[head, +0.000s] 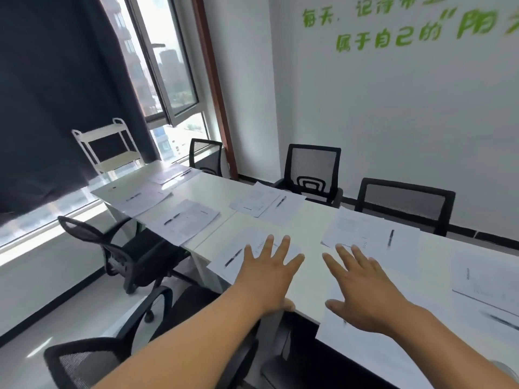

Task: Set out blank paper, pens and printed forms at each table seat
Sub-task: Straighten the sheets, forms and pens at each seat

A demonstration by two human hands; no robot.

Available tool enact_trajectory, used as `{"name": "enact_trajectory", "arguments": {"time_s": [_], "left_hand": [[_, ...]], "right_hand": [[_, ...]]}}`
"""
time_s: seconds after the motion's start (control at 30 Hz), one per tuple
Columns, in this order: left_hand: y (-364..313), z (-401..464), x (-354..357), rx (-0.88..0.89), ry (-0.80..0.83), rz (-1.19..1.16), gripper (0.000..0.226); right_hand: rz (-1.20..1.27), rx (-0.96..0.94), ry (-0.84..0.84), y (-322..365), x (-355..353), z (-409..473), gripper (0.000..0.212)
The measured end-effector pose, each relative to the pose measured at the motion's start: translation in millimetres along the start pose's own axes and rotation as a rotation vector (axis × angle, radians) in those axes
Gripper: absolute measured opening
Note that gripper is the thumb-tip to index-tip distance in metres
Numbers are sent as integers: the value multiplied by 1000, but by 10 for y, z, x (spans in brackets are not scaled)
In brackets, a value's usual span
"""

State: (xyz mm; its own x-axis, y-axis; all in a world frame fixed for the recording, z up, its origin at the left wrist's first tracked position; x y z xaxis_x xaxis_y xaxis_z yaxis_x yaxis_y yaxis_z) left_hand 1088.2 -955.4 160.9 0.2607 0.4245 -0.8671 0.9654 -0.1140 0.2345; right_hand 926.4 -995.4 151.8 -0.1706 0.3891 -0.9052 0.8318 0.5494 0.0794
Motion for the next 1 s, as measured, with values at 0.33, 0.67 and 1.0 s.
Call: {"name": "enact_trajectory", "arguments": {"time_s": [0.33,0.67,1.0], "left_hand": [[791,-792,9,-120,-44,-24,116],[2343,-1193,740,-145,-19,-48,115],[3363,-897,1366,29,56,-82,114]], "right_hand": [[-41,-85,-88,894,-428,-150,100],[-62,-91,-37,2332,-400,439,101],[6,32,111,3156,-30,1029,98]]}}
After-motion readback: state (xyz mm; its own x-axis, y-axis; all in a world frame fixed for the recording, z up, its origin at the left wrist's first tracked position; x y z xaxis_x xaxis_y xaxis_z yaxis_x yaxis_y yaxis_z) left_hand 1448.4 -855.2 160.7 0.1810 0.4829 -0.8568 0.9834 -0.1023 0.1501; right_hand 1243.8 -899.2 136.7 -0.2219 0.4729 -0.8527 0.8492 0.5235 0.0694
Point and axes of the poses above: each hand's wrist, its own z-axis towards the middle knuckle, its own x-axis out of the palm, y = z × x, the point moved 10 cm from there along z, towards the middle knuckle, and after that the axes turned 13 degrees about y, right-handed, at the moved point
